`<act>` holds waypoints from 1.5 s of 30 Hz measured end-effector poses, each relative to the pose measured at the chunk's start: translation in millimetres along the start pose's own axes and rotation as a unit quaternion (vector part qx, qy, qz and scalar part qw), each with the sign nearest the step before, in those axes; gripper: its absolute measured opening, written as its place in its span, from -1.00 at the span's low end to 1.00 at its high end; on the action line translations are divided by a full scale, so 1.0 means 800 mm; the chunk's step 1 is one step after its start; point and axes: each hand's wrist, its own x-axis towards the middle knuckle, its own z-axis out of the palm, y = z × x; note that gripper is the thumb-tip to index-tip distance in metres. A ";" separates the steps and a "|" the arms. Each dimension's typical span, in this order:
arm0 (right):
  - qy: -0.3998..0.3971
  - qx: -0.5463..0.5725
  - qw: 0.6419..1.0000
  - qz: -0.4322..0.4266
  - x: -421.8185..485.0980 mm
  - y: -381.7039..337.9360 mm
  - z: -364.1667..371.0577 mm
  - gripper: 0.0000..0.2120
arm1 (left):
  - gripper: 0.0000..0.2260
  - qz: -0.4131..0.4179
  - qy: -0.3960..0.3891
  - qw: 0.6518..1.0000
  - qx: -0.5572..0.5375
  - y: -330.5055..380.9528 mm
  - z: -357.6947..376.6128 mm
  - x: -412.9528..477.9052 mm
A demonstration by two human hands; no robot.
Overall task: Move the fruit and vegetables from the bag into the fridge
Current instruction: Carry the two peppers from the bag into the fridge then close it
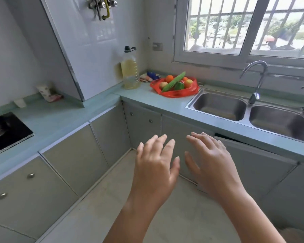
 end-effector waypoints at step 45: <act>-0.012 -0.091 0.989 0.115 0.627 0.313 0.446 -0.64 | -0.56 0.044 -0.163 0.978 -0.121 -0.356 0.525 0.620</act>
